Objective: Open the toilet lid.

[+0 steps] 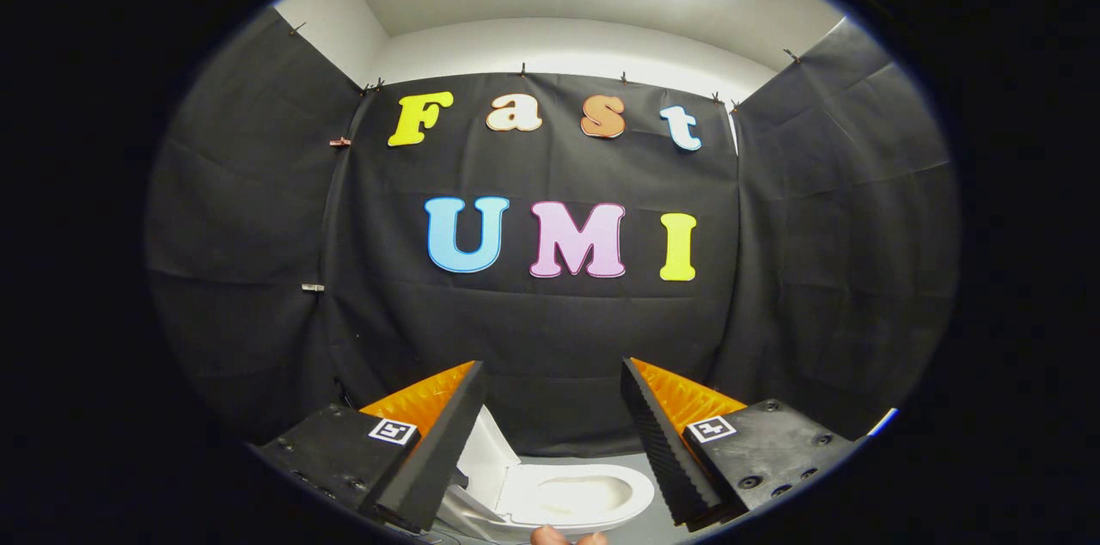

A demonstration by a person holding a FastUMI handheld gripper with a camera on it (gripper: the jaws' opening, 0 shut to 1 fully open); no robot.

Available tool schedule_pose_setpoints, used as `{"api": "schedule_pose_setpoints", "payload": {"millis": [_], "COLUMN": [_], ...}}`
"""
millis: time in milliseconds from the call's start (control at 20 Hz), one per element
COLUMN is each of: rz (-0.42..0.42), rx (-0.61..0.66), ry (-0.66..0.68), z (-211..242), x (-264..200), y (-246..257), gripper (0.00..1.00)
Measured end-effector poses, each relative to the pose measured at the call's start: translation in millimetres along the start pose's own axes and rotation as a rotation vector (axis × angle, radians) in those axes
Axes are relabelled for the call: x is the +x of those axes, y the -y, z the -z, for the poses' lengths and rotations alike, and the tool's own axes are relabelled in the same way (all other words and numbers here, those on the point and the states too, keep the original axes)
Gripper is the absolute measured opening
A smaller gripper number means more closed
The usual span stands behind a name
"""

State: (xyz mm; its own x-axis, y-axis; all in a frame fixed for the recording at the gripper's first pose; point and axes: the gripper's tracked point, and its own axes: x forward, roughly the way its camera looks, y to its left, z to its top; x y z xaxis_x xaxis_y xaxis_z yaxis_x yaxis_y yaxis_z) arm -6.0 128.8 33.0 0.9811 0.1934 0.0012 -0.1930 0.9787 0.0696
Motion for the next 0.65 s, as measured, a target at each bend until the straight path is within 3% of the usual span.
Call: {"api": "schedule_pose_setpoints", "payload": {"millis": [650], "rz": [-0.008], "rx": [-0.004], "ry": [-0.004], "z": [2.4], "x": [-2.7], "y": [-2.1], "gripper": [0.98]}}
